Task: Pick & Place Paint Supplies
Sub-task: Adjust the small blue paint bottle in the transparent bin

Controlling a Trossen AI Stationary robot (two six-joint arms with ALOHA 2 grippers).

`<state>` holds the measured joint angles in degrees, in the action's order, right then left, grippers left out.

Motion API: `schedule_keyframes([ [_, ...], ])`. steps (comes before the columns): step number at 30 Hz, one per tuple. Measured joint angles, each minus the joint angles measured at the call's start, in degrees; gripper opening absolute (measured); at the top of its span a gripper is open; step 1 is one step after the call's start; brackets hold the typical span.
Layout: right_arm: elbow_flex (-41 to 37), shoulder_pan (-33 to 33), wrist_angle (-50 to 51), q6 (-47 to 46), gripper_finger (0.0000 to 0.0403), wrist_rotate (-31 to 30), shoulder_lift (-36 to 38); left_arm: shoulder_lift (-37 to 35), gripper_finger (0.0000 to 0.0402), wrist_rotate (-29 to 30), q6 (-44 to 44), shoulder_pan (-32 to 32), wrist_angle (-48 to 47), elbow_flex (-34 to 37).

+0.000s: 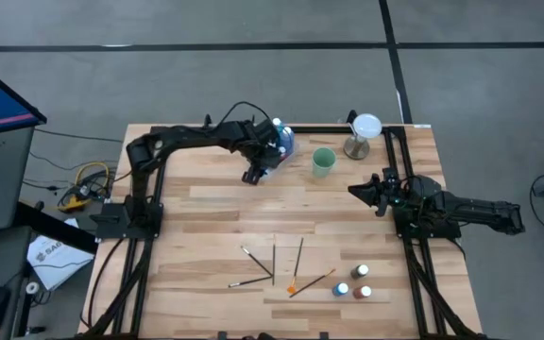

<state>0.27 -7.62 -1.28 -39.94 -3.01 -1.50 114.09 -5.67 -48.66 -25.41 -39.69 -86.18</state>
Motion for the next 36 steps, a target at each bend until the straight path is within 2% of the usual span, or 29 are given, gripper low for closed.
schedule_keyframes([
  [8,0.0,0.0,0.0,0.0,0.0065,0.0,0.0,3.5,0.0214,-0.3,-2.4,-0.2,0.6,-0.4],
  [15,0.0,0.0,0.0,0.0,0.0065,0.0,0.0,3.7,0.0214,-0.3,-5.3,-0.1,-0.1,-0.3],
  [25,0.0,0.0,0.0,-0.1,0.0065,0.0,0.0,3.8,0.0214,-0.5,-4.8,-0.1,-1.3,-0.2],
  [29,0.0,0.0,-0.9,-0.2,0.0065,0.0,0.0,0.7,0.0214,0.7,-1.1,0.0,-1.4,0.5],
  [32,0.0,0.0,-2.8,-0.2,0.0065,0.0,0.0,-4.5,0.0214,0.3,0.2,0.0,-0.6,0.4],
  [36,0.0,0.0,-10.3,-1.1,0.0065,0.0,0.0,-10.8,0.0214,-0.2,2.4,0.1,0.7,0.2],
])
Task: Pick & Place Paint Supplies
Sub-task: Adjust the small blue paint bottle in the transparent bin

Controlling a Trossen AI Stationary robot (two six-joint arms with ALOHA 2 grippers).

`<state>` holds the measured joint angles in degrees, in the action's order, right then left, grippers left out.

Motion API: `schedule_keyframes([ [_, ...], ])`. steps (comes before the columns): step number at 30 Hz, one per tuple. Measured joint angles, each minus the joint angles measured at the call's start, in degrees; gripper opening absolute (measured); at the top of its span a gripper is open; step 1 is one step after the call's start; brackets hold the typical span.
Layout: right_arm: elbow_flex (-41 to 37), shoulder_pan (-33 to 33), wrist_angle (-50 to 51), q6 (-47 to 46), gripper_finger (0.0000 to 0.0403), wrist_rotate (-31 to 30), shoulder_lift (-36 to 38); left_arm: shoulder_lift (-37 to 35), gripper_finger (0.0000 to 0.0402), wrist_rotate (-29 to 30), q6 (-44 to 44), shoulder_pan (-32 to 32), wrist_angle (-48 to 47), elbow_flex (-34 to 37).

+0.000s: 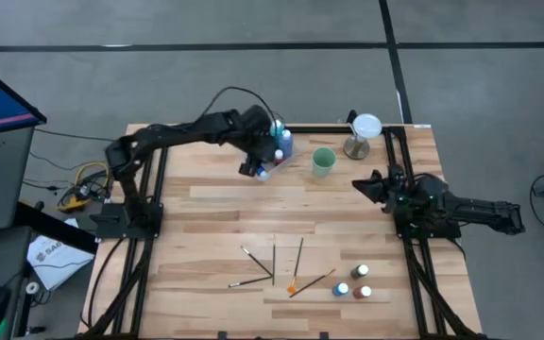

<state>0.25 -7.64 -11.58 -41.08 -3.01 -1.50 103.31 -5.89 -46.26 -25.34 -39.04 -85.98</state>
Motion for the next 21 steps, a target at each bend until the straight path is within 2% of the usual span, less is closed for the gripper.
schedule_keyframes([
  [4,0.0,0.0,-9.1,-1.2,0.0066,-1.0,0.0,-6.5,0.0214,0.6,5.7,0.0,2.3,0.0],
  [7,0.4,0.0,-16.7,-5.7,0.0066,-7.8,0.0,-12.0,0.0214,3.0,13.7,0.0,2.9,0.0],
  [9,1.5,0.0,-18.9,-6.4,0.0066,-11.9,-0.1,-16.8,0.0214,3.9,18.5,0.1,3.7,0.0],
  [13,6.5,-0.7,-18.4,-2.3,0.0067,-15.1,-2.3,-26.8,0.0214,5.5,24.6,0.1,4.2,-0.1],
  [17,15.1,-2.3,-15.4,0.0,0.0075,-18.3,-15.4,-36.3,0.0214,8.0,30.3,0.3,4.8,-0.1],
  [21,28.0,-4.4,-10.9,6.3,0.0092,-16.5,-33.9,-45.1,0.0214,8.5,35.8,0.3,5.1,-0.1],
])
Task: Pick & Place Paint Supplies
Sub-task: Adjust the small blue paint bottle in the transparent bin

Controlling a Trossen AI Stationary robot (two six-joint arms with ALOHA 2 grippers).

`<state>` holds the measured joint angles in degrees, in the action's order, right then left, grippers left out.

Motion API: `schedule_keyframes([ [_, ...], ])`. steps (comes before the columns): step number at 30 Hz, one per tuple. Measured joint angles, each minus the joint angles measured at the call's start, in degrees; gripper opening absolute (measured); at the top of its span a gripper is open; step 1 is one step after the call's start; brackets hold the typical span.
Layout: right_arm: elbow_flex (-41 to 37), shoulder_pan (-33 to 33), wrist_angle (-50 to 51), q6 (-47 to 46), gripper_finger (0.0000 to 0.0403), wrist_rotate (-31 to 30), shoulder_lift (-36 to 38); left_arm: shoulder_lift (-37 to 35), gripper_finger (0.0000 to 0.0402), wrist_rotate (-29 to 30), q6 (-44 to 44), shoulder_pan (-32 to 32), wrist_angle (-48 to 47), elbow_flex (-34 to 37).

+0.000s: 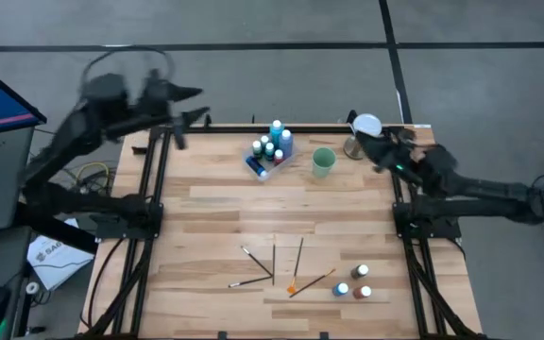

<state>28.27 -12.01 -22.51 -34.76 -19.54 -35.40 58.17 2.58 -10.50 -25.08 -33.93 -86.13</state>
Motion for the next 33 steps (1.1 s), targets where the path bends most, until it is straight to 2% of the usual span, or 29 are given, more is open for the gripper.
schedule_keyframes([
  [7,31.8,-0.5,25.6,13.3,0.013,8.9,-32.6,-10.4,0.0214,3.0,3.3,0.0,-0.2,0.0],
  [12,55.9,-0.3,50.3,14.5,0.0152,9.2,-51.2,-14.5,0.0214,4.0,3.4,0.0,-0.4,0.6],
  [18,78.1,0.7,66.9,15.9,0.0166,9.2,-69.9,-17.7,0.0214,5.1,5.1,0.0,-0.3,3.5],
  [25,92.2,0.5,79.3,15.9,0.0166,9.1,-84.8,-18.2,0.0214,5.1,6.9,0.0,-0.7,5.7],
  [33,98.8,0.3,84.9,16.4,0.0172,9.1,-95.5,-18.1,0.0214,5.1,6.9,0.0,-0.6,7.4],
])
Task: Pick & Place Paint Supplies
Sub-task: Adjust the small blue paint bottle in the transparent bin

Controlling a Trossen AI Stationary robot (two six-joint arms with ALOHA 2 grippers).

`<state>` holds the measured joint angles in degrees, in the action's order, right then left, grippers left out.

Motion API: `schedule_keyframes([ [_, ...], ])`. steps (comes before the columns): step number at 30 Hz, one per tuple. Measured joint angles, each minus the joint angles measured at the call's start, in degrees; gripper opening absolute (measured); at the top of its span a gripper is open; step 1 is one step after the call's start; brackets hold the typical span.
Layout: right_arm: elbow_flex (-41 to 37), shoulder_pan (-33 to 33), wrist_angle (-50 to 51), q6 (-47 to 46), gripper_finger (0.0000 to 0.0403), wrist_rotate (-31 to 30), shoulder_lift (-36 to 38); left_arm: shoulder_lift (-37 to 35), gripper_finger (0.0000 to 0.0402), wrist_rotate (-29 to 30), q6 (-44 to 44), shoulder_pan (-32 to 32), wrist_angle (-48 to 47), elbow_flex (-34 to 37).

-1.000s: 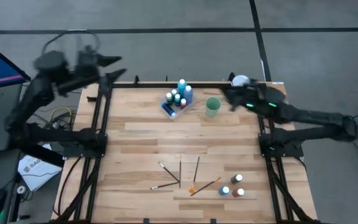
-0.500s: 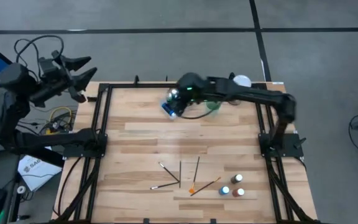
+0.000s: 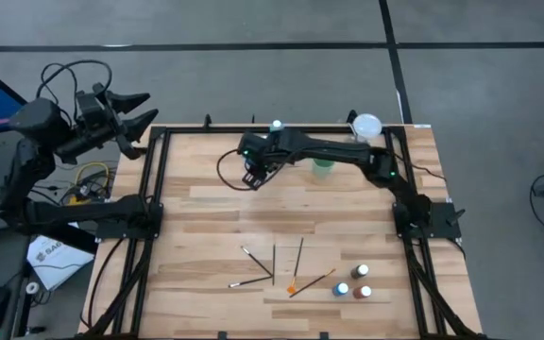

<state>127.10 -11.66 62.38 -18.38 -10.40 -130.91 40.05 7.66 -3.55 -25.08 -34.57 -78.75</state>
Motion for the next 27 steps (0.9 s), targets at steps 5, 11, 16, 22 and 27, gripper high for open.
schedule_keyframes([
  [5,1.8,-1.2,0.2,1.6,0.0175,-0.2,-3.8,0.2,0.0214,0.0,0.0,0.0,-0.1,0.1],
  [11,4.1,-2.6,2.8,12.0,0.017,-0.4,-7.2,0.1,0.0214,0.0,-0.3,0.0,0.0,0.1],
  [16,5.8,-2.6,3.2,15.5,0.018,-0.4,-9.5,0.1,0.0214,0.1,-0.4,0.0,-0.1,0.1],
  [22,6.2,-2.9,2.9,14.9,0.0193,-0.4,-10.2,0.3,0.0214,1.7,-0.4,0.0,0.0,0.1],
  [27,6.1,-3.8,2.9,14.9,0.0188,-0.4,-11.0,0.9,0.0214,2.4,-0.4,0.0,0.0,0.1],
])
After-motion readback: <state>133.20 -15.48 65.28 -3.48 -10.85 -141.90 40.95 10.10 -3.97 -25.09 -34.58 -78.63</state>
